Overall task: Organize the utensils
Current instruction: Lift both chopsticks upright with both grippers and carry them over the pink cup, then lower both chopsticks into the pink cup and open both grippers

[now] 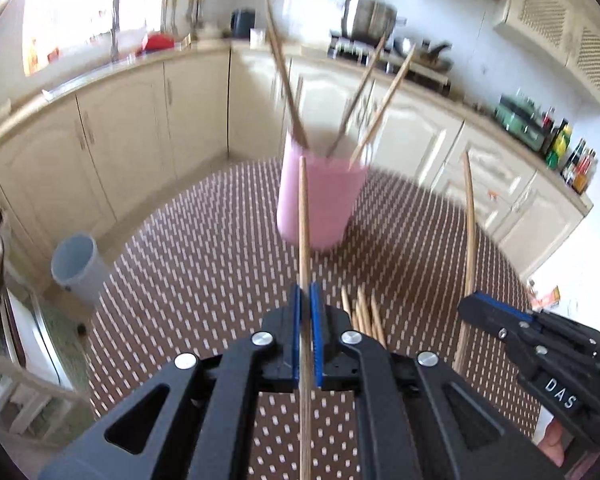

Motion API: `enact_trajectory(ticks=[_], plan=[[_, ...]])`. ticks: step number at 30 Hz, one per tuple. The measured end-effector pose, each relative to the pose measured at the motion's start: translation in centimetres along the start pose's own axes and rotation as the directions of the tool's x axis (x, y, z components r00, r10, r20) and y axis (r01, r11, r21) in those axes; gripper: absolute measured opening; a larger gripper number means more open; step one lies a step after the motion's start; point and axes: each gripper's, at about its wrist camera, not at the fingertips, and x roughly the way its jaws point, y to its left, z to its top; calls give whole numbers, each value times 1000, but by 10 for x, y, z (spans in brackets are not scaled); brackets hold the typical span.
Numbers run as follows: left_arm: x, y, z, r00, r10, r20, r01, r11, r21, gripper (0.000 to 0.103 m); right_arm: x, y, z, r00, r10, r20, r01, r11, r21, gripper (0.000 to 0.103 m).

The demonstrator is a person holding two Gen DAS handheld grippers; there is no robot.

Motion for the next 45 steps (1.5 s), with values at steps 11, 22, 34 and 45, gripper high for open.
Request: enact_trajectory(ticks=[11, 22, 34, 45], plan=[[-29, -10, 39, 961, -35, 276, 44, 999, -28, 6, -25, 25, 32, 988, -58, 145, 65, 997, -41, 7], [-39, -9, 63, 873, -8, 489, 64, 993, -97, 6, -40, 33, 70, 961, -48, 271, 70, 995, -72, 7], [-16, -9, 121, 835, -8, 550, 104, 984, -143, 6, -41, 19, 122, 914, 33, 404, -30, 999, -15, 7], [21, -18, 154, 765, 50, 642, 80, 982, -172, 6, -20, 3, 152, 904, 48, 425, -46, 999, -15, 7]])
